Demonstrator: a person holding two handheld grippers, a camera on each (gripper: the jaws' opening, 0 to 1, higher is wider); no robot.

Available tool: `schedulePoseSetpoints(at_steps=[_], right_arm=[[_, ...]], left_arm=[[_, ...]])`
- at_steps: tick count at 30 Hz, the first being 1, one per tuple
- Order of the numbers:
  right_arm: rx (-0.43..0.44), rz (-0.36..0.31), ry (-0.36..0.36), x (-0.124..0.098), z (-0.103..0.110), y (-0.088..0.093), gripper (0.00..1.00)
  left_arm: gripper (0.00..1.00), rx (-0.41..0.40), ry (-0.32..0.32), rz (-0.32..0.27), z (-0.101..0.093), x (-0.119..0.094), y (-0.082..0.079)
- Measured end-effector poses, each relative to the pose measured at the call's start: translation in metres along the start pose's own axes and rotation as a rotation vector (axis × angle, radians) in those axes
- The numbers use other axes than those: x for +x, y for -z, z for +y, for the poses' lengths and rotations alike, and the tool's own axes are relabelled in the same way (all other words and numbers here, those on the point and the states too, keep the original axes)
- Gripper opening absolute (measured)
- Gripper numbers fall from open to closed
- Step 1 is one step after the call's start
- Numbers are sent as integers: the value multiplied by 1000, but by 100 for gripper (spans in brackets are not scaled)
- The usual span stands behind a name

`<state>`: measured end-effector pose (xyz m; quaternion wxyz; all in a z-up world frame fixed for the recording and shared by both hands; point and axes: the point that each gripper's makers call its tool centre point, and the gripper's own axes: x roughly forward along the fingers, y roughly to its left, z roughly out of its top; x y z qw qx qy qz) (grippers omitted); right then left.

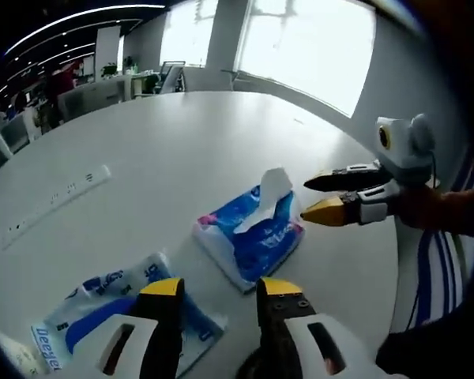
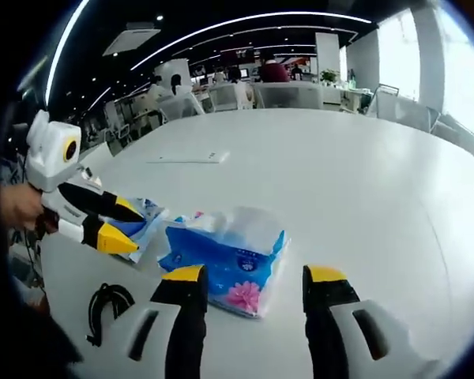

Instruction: Arrange the tabletop items into an orderly group along one side of the table until the central work area is clear of visible clutter.

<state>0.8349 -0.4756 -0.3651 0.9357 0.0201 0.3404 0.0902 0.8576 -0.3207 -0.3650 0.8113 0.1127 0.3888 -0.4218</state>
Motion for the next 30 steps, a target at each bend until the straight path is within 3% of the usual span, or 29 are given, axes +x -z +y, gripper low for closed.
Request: schedulePoseSetpoints(at_steps=[6,15,30], right_arm=[[13,22,16,6,-7,7,29],[11,38,24,11,-9,9,15],[18,58,19,18,-9,13,1]], left_arm=[[23,-15,11,13,-1,10,-1],[15,-53,25,25,-3,24,0],[4,-81,52,63,-10,38,6]])
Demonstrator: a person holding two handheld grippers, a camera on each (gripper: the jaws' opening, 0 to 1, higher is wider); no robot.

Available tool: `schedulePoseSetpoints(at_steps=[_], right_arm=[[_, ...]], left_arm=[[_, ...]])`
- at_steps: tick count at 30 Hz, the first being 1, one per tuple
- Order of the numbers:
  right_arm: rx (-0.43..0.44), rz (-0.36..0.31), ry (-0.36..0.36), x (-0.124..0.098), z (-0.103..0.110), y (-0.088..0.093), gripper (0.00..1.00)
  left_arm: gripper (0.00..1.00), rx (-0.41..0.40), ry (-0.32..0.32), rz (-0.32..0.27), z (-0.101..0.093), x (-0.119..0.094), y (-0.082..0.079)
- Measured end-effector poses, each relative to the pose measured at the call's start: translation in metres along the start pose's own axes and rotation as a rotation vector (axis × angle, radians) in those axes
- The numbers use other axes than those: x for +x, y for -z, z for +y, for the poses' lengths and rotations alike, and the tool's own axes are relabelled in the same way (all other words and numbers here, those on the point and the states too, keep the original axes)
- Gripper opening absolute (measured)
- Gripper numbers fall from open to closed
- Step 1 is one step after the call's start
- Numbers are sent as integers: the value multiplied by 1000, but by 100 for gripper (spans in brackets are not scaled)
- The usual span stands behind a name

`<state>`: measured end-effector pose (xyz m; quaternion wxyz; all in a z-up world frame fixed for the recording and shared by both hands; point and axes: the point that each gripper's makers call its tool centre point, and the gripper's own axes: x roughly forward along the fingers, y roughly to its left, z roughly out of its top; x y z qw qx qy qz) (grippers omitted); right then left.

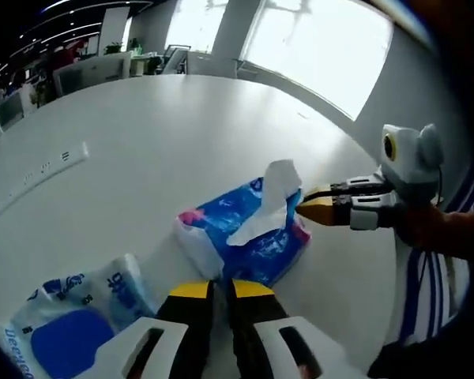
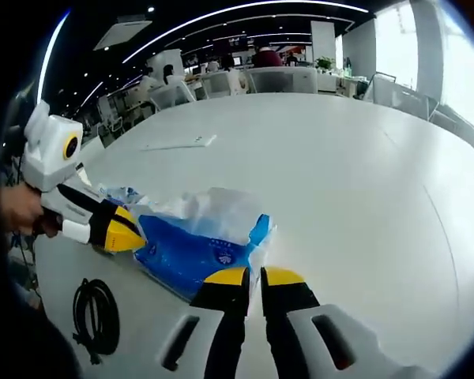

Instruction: Arrange the tabletop items into an orderly group along one side of the table until the central work area is clear of visible clutter.

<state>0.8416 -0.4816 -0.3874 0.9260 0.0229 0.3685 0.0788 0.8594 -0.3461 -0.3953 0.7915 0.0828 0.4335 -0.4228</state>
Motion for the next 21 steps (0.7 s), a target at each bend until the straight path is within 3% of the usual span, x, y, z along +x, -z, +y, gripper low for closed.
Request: schedulePoseSetpoints(at_steps=[13,21], right_arm=[[-50,-32,9,-9,9,-8,0],[-77,-36,-7,-4,14,-14,0]], left_arm=[[0,2,14,-30,0,-14,-9],[0,9,8,-26,3,-22,-6]])
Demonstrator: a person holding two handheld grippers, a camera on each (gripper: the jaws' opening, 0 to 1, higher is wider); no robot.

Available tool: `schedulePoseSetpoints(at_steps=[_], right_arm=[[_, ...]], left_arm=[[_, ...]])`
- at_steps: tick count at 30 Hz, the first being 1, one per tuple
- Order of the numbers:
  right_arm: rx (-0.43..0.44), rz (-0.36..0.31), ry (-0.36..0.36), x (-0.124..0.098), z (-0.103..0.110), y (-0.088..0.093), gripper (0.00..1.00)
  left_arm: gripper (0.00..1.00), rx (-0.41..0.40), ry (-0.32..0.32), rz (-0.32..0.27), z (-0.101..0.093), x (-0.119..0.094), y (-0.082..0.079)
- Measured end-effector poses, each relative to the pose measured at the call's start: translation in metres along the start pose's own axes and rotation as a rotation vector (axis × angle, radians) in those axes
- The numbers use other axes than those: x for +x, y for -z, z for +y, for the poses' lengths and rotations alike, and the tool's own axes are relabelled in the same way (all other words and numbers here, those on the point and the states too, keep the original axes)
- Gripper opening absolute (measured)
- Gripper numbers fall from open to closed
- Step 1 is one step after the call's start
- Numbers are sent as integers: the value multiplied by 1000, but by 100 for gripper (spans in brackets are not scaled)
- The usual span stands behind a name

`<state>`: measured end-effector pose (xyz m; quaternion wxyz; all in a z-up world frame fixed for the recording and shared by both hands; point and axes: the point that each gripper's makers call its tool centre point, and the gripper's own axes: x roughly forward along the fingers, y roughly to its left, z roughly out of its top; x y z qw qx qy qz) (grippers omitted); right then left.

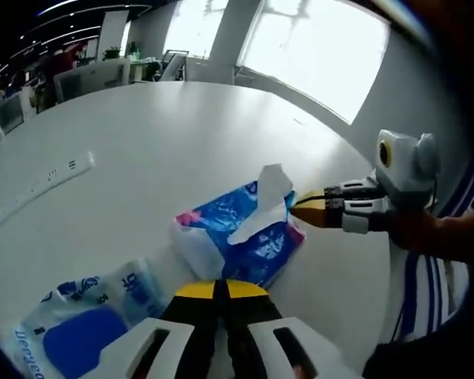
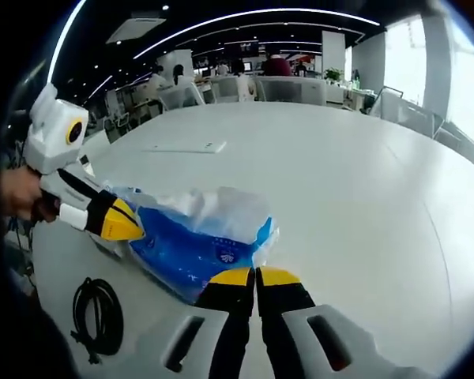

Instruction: Arrange the tabletop items into an orderly group along one side of the table until the central work area is clear of visible clutter.

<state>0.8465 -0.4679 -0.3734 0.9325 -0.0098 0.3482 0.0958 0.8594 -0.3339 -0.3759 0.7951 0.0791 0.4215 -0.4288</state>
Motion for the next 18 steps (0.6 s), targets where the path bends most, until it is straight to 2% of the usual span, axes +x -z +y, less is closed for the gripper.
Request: schedulePoseSetpoints(at_steps=[18], right_arm=[[-15,32,-25,8,8,12,0]], left_arm=[[0,-17,-13,56,1,2,20]])
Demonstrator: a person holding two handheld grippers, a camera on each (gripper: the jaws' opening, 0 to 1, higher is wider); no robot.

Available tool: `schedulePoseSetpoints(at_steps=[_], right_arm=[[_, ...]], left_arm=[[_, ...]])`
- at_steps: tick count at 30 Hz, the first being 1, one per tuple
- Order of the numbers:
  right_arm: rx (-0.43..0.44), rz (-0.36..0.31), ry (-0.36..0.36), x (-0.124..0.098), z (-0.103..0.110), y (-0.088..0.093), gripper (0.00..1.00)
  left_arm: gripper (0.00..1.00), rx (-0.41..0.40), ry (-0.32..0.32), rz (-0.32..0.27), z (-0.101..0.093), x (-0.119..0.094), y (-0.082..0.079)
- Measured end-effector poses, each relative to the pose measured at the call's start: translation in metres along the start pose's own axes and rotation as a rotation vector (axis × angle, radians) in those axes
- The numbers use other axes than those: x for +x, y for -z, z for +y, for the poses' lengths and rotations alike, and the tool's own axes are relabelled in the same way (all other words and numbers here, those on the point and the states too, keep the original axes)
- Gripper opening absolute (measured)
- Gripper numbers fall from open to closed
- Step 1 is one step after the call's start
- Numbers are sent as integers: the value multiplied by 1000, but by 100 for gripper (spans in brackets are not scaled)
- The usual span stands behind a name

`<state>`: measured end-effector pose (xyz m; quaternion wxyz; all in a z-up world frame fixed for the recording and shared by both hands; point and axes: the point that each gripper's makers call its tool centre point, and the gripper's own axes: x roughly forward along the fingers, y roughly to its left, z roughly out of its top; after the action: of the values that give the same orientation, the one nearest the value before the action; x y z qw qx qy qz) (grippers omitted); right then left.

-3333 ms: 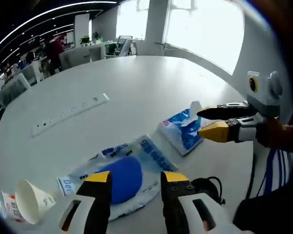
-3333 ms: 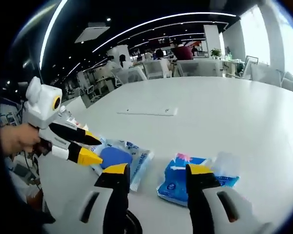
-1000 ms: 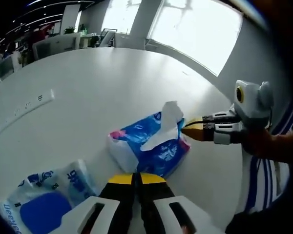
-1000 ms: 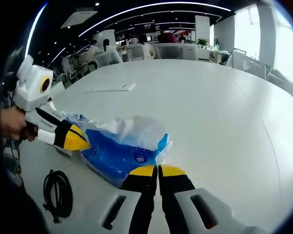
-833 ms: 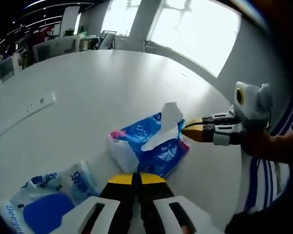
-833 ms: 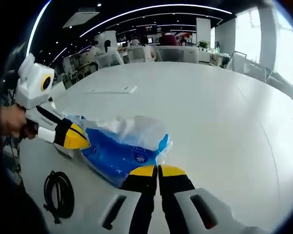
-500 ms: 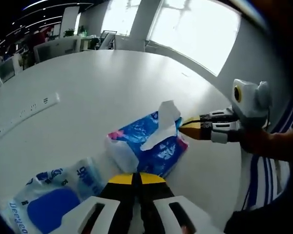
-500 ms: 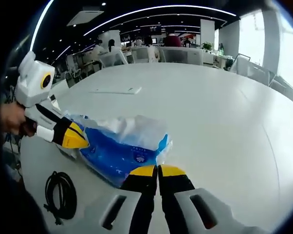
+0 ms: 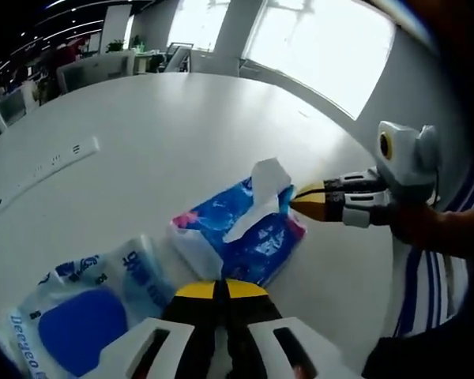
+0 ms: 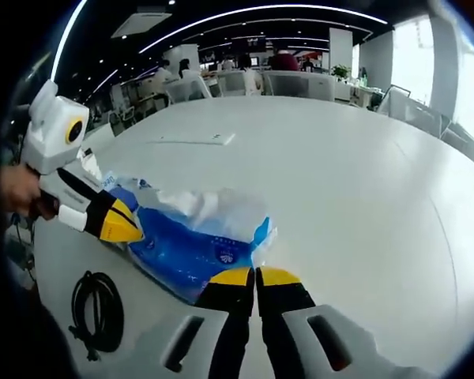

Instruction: Arrange the tabletop items into an orderly group along one side of the table until the central work area is clear of visible clutter.

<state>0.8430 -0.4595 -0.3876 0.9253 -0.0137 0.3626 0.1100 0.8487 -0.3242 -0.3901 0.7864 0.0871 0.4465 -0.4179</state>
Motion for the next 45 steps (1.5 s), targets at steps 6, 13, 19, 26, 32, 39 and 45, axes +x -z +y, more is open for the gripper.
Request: schedulePoseSetpoints(at_steps=[6,13,19,26,32,39,45], right_arm=[[-7,-7,1,-1,2,2,0],[1,-9,8,-1,0,1,5],[-1,-19,12,-6,-1,-1,8],[11,-46,23,-16,2,-7,14],[36,-66,10,-20,7,-9,20],[79,-97,-15,-36,25,-15,33],[93,-116,-33,-49,41,-18,40]], left_arm=[[2,22,-1,5,3,1,2],[5,28,-6,14,3,0,4],[10,28,-1,28,1,-4,7],[17,42,-3,-14,-3,-15,0],[24,48,-10,-50,-3,-30,-2],[33,30,-16,-64,0,-50,13],[38,18,-28,-73,2,-69,26]])
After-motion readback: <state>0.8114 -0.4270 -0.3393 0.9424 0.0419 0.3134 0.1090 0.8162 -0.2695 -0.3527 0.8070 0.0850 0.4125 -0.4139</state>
